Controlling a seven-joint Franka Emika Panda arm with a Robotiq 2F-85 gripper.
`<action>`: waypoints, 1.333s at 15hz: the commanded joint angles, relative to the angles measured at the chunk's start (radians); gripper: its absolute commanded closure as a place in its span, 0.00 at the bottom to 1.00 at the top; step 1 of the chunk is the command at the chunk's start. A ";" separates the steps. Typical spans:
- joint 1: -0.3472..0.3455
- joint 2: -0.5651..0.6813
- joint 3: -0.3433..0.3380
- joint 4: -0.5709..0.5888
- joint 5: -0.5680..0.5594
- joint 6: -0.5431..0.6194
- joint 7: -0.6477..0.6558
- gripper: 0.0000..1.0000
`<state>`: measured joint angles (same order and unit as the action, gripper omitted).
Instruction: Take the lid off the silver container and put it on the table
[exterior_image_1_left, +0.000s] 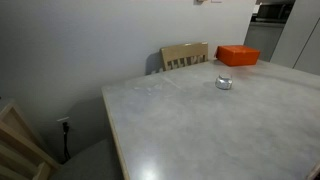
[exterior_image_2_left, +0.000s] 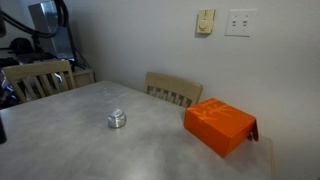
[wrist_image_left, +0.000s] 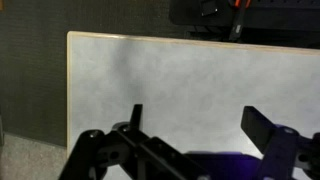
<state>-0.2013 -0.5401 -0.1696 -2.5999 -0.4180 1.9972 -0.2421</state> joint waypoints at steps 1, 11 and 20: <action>0.006 -0.001 -0.005 0.001 -0.002 -0.003 0.002 0.00; 0.035 0.001 0.003 -0.003 0.026 0.078 0.020 0.00; 0.135 0.054 0.028 0.014 0.305 0.454 0.106 0.00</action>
<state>-0.0483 -0.4860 -0.1575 -2.5877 -0.1222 2.4581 -0.1278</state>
